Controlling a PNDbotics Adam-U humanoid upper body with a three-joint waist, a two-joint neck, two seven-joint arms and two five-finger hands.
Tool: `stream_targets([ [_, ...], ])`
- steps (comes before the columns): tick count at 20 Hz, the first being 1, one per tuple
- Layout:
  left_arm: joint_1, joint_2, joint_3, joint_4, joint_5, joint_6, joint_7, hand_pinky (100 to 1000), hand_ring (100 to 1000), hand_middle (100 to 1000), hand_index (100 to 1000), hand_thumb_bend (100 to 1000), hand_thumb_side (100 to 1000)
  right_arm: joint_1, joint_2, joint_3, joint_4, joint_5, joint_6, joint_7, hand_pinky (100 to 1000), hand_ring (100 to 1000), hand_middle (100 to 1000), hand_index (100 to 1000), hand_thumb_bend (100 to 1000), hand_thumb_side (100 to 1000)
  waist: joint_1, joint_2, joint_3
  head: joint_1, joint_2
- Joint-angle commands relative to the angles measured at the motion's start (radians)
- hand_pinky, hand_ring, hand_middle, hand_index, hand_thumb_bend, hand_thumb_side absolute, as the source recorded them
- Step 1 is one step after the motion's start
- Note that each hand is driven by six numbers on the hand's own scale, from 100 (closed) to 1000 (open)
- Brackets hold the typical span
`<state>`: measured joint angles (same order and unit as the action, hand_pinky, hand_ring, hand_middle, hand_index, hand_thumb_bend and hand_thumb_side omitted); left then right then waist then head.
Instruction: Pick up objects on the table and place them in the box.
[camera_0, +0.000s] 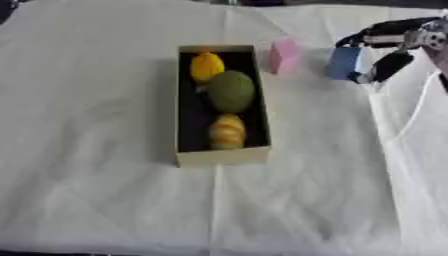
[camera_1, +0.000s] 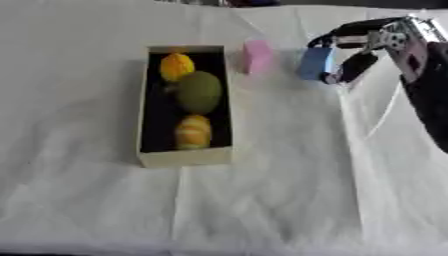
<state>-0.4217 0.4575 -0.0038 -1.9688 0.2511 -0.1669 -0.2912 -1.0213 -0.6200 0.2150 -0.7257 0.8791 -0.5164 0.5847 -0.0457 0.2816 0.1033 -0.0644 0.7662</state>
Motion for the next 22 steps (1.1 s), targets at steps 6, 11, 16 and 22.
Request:
stream_targets([
  [6, -0.006, 0.01, 0.0, -0.006, 0.003, 0.003, -0.014, 850, 848, 818, 862, 100, 672, -0.013, -0.012, -0.017, 0.014, 0.022, 0.06, -0.133, 816, 836, 458, 762, 118, 404, 0.014, -0.003, 0.0, -0.003, 0.004],
  [11, -0.004, 0.009, 0.001, -0.006, 0.003, 0.005, -0.017, 849, 848, 817, 861, 100, 672, -0.008, -0.008, -0.017, 0.017, 0.011, 0.072, -0.187, 790, 799, 391, 651, 100, 389, 0.014, -0.003, 0.001, -0.004, 0.004],
  [16, -0.005, 0.006, -0.001, -0.005, 0.002, 0.009, -0.023, 849, 847, 817, 860, 100, 672, -0.002, -0.013, -0.02, -0.001, -0.011, 0.086, -0.242, 759, 747, 328, 589, 100, 378, 0.011, -0.005, 0.001, -0.003, 0.004],
  [22, -0.006, 0.005, -0.001, -0.006, 0.001, 0.011, -0.026, 849, 847, 817, 859, 100, 672, 0.012, -0.027, -0.029, -0.056, -0.061, 0.103, -0.29, 744, 727, 300, 570, 100, 315, 0.01, -0.01, 0.003, -0.001, 0.004],
])
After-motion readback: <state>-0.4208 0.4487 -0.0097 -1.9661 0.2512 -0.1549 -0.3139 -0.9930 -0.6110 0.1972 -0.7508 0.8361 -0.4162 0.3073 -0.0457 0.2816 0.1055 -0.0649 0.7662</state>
